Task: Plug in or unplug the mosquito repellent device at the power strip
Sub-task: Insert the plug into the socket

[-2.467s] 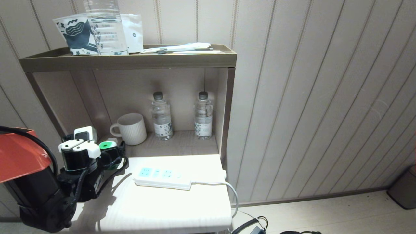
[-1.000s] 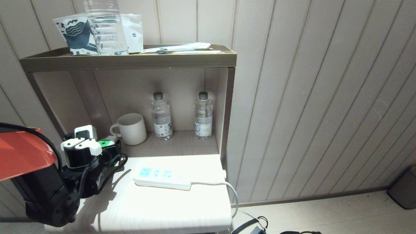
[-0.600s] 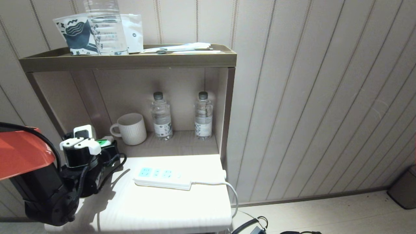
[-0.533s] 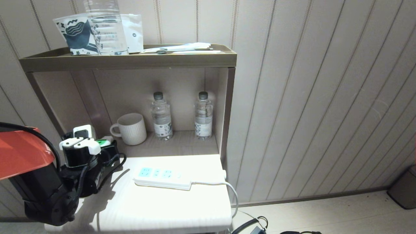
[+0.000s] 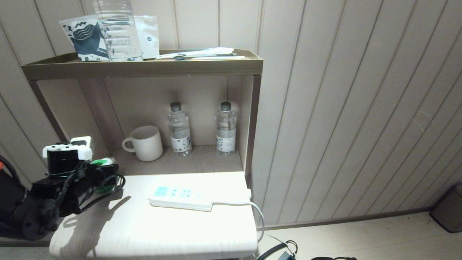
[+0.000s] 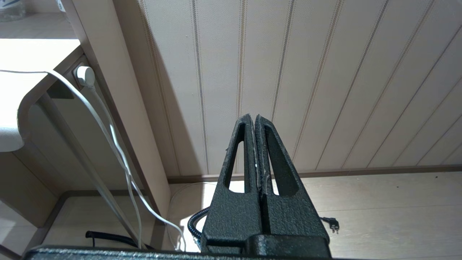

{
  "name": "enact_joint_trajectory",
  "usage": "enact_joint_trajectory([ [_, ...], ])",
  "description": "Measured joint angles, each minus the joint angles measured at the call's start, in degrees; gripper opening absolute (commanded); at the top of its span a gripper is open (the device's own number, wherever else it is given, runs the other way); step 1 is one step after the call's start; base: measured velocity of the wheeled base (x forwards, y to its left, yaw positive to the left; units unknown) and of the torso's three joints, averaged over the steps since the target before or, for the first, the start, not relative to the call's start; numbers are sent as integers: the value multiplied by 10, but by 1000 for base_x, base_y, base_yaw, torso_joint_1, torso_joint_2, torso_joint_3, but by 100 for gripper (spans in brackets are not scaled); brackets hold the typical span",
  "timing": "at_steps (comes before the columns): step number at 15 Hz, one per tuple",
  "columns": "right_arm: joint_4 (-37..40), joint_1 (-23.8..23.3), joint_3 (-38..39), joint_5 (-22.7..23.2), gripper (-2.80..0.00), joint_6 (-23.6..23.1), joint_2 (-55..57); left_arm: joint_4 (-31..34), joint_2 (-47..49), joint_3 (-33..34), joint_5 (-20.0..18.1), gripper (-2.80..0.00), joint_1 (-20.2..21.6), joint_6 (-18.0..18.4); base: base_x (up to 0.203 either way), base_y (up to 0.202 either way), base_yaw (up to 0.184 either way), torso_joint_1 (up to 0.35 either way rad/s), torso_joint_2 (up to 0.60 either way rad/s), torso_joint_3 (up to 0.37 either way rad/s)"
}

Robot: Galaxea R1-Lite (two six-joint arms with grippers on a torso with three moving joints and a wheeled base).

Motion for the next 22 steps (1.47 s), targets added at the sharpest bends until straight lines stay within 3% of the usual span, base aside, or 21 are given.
enact_joint_trajectory([
  [2,0,0,0,0,-280,0,0,72,-34,-29,-23,-280,12,27,0,0,0,0,0,0],
  [6,0,0,0,0,-280,0,0,254,-80,-131,-44,-280,17,32,0,0,0,0,0,0],
  [10,0,0,0,0,-280,0,0,496,-99,-269,-99,-280,16,36,0,0,0,0,0,0],
  [13,0,0,0,0,-280,0,0,709,-100,-395,-154,-280,9,69,0,0,0,0,0,0],
  [18,0,0,0,0,-280,0,0,1054,-57,-621,-191,-280,-50,101,0,0,0,0,0,0],
  [22,0,0,0,0,-280,0,0,1265,30,-803,-190,-280,-94,122,0,0,0,0,0,0],
])
